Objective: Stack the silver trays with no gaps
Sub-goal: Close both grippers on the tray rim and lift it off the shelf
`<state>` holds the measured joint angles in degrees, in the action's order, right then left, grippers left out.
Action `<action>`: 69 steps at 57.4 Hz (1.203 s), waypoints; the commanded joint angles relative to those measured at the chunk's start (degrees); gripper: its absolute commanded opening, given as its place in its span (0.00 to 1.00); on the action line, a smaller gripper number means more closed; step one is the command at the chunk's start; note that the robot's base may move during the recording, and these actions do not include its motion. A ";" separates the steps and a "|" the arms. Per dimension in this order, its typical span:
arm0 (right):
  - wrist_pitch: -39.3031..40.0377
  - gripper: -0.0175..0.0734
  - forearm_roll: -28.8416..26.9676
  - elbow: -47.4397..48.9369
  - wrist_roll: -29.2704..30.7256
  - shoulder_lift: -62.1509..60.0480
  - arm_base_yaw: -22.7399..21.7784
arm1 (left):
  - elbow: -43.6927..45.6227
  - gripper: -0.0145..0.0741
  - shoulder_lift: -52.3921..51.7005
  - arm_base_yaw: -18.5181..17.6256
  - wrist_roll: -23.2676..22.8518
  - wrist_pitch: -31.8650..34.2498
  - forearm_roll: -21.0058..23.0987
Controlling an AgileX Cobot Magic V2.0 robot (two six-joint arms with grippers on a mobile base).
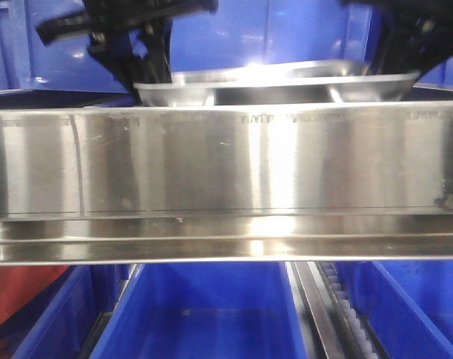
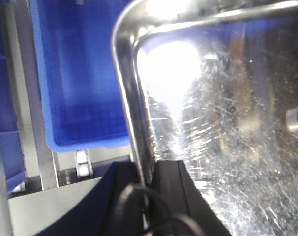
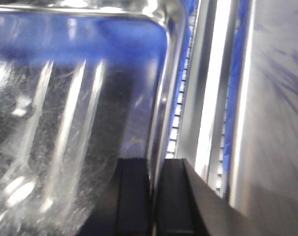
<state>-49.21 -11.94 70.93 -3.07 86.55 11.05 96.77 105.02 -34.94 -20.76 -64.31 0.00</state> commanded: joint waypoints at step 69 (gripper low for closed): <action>28.15 0.11 0.17 0.44 1.12 -16.37 0.29 | 0.03 0.14 -18.14 -0.33 0.70 25.85 -5.87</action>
<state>-26.08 -12.19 70.93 -2.82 70.98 11.50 96.67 87.93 -35.31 -20.65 -42.51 -5.43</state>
